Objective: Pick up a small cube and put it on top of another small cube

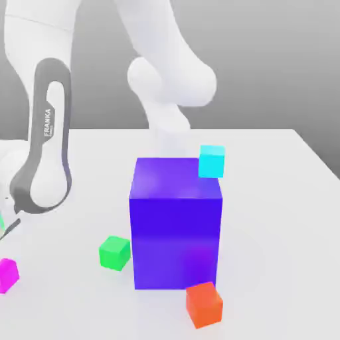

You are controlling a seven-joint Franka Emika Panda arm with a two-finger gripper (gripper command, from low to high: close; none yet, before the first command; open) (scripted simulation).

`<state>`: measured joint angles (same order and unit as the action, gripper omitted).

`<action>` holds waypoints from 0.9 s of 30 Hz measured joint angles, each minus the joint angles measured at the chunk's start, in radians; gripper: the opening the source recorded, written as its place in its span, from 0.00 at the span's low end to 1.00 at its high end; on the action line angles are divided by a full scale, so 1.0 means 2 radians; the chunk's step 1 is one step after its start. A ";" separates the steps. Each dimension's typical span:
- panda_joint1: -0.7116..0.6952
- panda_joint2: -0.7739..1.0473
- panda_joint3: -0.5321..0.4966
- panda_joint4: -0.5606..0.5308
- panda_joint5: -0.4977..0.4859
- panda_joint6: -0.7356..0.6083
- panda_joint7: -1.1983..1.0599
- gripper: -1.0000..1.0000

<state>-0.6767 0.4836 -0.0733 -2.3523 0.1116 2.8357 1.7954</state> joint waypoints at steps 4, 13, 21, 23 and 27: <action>0.007 -0.051 -0.009 -0.011 -0.009 -0.040 0.007 0.00; 0.059 -0.211 0.031 -0.128 -0.005 -0.081 0.015 0.00; 0.103 -0.341 0.063 -0.261 -0.016 -0.079 0.034 0.00; 0.107 -0.372 0.074 -0.295 -0.024 -0.076 0.040 0.00; 0.098 -0.342 0.084 -0.306 -0.042 -0.034 0.053 0.00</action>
<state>-0.4798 -0.1996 0.0937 -2.9653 0.0280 2.7677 1.9011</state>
